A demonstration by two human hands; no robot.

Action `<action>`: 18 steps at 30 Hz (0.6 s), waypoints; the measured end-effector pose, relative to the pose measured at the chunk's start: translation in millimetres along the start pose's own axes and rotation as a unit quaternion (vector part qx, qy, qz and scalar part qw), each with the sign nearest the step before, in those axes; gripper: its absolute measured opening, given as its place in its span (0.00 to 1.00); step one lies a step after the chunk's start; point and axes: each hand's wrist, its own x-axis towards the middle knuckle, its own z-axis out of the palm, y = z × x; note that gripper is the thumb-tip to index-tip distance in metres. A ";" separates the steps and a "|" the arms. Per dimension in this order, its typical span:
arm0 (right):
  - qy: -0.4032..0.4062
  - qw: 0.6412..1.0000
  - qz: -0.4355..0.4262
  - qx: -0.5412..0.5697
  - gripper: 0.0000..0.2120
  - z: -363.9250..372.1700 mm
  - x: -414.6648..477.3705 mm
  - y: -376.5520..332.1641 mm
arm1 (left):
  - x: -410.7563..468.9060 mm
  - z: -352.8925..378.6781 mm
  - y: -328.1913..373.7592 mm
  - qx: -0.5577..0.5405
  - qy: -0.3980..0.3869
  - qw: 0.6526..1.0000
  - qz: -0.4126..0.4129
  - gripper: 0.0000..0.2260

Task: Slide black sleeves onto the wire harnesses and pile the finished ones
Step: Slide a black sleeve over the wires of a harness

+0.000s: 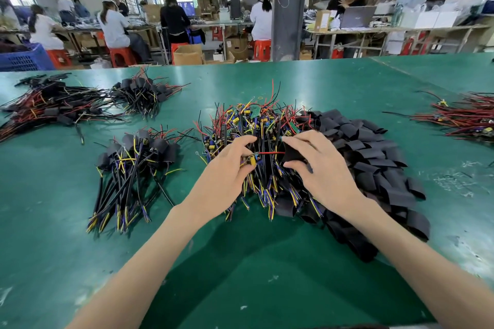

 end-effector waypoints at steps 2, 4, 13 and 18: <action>0.005 1.000 -0.017 0.005 0.20 1.2 -0.6 -2.2 | 0.3 1.1 1.7 -0.015 0.014 1.000 -0.002 0.16; 0.012 1.000 -0.024 0.010 0.21 2.2 -1.4 -4.3 | -0.1 1.4 2.6 -0.023 0.033 0.999 0.004 0.12; 0.003 0.999 -0.029 0.040 0.16 1.1 -2.2 -10.6 | -2.0 4.1 12.1 0.014 0.095 0.992 0.084 0.09; 0.000 0.998 -0.047 0.032 0.16 -3.5 -1.4 -13.7 | -1.9 6.2 13.9 0.012 0.120 0.989 0.086 0.08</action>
